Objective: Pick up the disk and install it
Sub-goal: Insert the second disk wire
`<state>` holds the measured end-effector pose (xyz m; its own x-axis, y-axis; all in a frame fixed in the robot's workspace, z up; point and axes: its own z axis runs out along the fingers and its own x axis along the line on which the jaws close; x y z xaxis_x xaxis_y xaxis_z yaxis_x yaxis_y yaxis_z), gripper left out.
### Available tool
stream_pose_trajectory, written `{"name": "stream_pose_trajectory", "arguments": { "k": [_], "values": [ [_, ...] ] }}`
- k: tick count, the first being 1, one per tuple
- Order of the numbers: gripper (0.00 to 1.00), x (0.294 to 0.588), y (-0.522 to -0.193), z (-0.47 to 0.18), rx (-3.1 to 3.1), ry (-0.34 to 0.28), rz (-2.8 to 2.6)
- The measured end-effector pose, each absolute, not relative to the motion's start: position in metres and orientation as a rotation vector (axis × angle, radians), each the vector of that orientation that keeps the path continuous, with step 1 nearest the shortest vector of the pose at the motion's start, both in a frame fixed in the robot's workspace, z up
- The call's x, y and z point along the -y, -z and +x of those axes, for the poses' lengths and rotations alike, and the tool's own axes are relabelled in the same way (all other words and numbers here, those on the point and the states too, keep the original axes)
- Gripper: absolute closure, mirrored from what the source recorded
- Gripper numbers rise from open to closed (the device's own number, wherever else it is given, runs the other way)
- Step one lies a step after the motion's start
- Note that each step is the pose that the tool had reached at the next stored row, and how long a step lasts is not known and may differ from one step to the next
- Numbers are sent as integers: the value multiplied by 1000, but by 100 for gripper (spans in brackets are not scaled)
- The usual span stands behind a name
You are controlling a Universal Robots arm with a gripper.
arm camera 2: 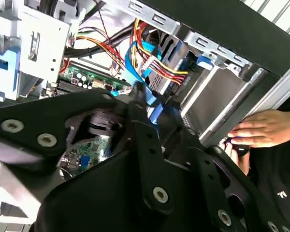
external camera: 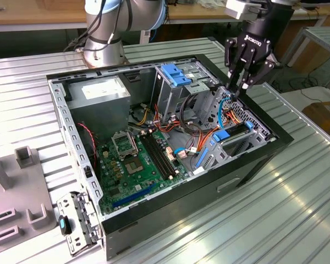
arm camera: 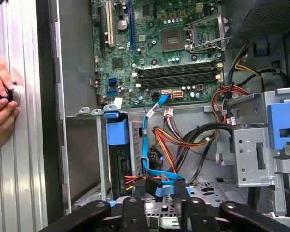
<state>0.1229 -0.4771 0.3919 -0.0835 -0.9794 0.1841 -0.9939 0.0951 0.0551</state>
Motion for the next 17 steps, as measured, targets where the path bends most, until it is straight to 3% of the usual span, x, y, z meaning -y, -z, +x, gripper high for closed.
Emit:
{"name": "stream_pose_trajectory", "arguments": {
  "k": [1, 5, 10, 14, 17],
  "values": [
    [58, 475, -389, 124, 2190, -128, 1995],
    [59, 473, -387, 124, 2188, -140, 1985],
    [89, 473, -387, 124, 2182, -154, 1978],
    [89, 473, -387, 124, 2174, -171, 1970],
    [70, 473, -386, 124, 2154, -220, 1948]
  ]
}}
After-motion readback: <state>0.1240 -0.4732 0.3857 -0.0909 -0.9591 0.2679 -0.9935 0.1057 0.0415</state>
